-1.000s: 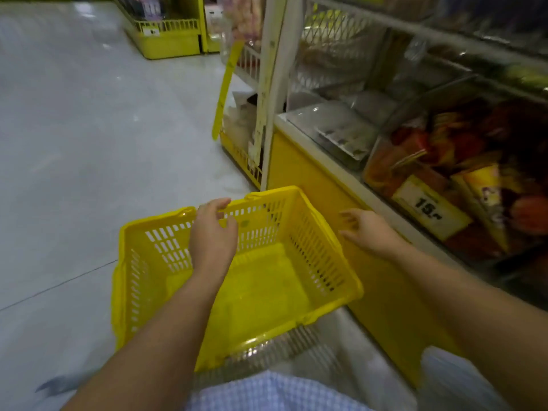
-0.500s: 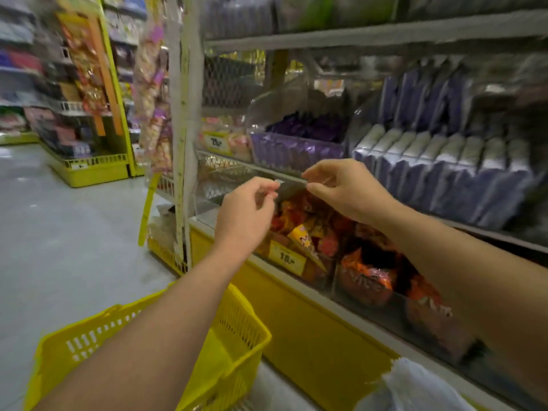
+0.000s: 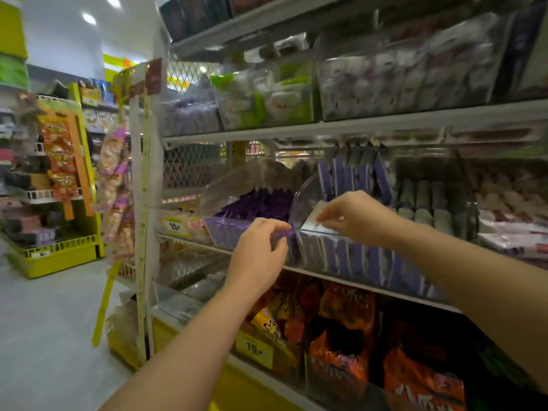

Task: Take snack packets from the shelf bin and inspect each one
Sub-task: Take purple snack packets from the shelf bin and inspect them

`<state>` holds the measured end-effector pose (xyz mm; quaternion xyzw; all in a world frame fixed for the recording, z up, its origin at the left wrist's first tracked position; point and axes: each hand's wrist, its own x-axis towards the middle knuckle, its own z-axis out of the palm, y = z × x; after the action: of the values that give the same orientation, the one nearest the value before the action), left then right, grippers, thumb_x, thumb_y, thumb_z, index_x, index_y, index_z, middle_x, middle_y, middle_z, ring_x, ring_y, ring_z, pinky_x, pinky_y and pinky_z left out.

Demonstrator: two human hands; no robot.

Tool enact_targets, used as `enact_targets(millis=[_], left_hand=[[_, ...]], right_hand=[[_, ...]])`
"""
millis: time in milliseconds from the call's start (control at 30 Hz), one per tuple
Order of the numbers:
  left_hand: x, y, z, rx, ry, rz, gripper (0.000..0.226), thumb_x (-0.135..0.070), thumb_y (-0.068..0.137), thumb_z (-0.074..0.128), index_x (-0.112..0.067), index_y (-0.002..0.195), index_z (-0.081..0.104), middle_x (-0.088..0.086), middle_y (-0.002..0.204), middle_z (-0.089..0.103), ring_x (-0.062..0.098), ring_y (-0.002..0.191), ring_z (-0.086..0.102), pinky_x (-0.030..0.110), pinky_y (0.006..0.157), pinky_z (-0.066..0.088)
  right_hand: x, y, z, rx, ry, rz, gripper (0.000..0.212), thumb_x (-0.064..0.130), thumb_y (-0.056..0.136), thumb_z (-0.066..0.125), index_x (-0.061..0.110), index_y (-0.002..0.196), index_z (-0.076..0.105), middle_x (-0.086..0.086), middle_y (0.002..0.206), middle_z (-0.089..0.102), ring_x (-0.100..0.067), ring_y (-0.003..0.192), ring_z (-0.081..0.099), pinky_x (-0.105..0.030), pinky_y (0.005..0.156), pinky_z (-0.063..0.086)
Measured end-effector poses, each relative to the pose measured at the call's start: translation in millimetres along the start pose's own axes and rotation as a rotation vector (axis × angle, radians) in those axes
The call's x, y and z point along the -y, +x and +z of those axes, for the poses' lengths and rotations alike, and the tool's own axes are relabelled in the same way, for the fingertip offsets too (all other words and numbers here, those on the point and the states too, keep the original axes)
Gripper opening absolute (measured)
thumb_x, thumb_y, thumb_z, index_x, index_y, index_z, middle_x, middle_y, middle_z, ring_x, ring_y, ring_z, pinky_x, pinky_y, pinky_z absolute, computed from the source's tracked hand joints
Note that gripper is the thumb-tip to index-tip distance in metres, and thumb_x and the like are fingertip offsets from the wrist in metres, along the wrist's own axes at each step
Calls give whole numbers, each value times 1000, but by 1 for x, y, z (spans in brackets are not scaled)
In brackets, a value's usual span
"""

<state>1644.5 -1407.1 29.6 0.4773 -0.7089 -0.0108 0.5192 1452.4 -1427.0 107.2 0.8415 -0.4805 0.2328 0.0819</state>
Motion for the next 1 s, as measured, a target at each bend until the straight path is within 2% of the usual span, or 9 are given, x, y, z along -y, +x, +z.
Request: enact_targets(millis=[100, 200, 333, 433, 567, 667, 733, 867, 1000], left_hand=[[14, 19, 11, -31, -8, 82, 25, -12, 92, 58, -25, 111, 66, -15, 105, 53, -6, 91, 48, -3, 77, 33], [29, 35, 21, -57, -67, 140, 24, -6, 91, 59, -23, 106, 67, -12, 102, 60, -3, 95, 53, 6, 83, 41], [44, 48, 32, -117, -109, 231, 22, -5, 88, 60, -26, 88, 62, -20, 86, 60, 3, 86, 58, 19, 78, 47], [52, 52, 39, -144, -137, 283, 12, -13, 86, 57, -24, 85, 61, -21, 83, 60, 6, 81, 60, 29, 73, 51], [60, 54, 43, -194, -175, 368, 12, -10, 85, 57, -20, 86, 63, -17, 82, 61, 12, 78, 61, 36, 68, 52], [62, 57, 45, -224, -186, 420, 11, -11, 86, 54, -15, 86, 65, -8, 82, 63, 16, 74, 61, 37, 68, 51], [63, 60, 46, -257, -176, 447, 13, -13, 85, 52, -13, 84, 64, -7, 80, 63, 11, 74, 58, 30, 71, 49], [62, 63, 49, -304, -150, 468, 14, -11, 85, 51, -12, 82, 64, -6, 79, 63, 4, 75, 52, 20, 76, 43], [59, 67, 46, -265, -140, 471, 13, -12, 84, 50, -13, 82, 62, -7, 82, 62, 8, 76, 54, 29, 81, 45]], right_hand=[[-5, 20, 5, 97, -29, -79, 22, 18, 92, 64, 20, 112, 73, 3, 108, 73, -5, 96, 66, -18, 87, 49], [-5, 37, 11, 155, -45, -160, 22, 16, 91, 64, 19, 111, 73, 4, 109, 72, 3, 87, 59, 1, 70, 41], [-2, 54, 17, 208, -98, -231, 19, 17, 90, 64, 20, 106, 75, 5, 105, 72, 4, 81, 55, -1, 65, 38], [-3, 63, 17, 253, -132, -248, 18, 16, 89, 65, 21, 103, 76, 7, 101, 71, 4, 71, 52, 0, 63, 36], [-3, 65, 19, 269, -133, -280, 15, 16, 89, 66, 18, 100, 76, 11, 89, 65, 12, 65, 48, 1, 67, 37], [-3, 61, 22, 216, -120, -277, 9, 17, 87, 67, 18, 93, 74, 19, 78, 55, 12, 63, 49, -1, 66, 37], [-3, 58, 23, 163, -84, -219, 5, 20, 88, 67, 24, 90, 69, 20, 79, 52, 12, 67, 50, -6, 67, 40], [-6, 54, 21, -87, 24, -74, 15, 24, 92, 60, 34, 83, 53, 16, 83, 53, 8, 66, 51, -15, 65, 42], [-3, 56, 9, -357, 284, 51, 21, 20, 98, 53, 31, 80, 47, 8, 68, 57, -1, 51, 60, -12, 50, 42]])
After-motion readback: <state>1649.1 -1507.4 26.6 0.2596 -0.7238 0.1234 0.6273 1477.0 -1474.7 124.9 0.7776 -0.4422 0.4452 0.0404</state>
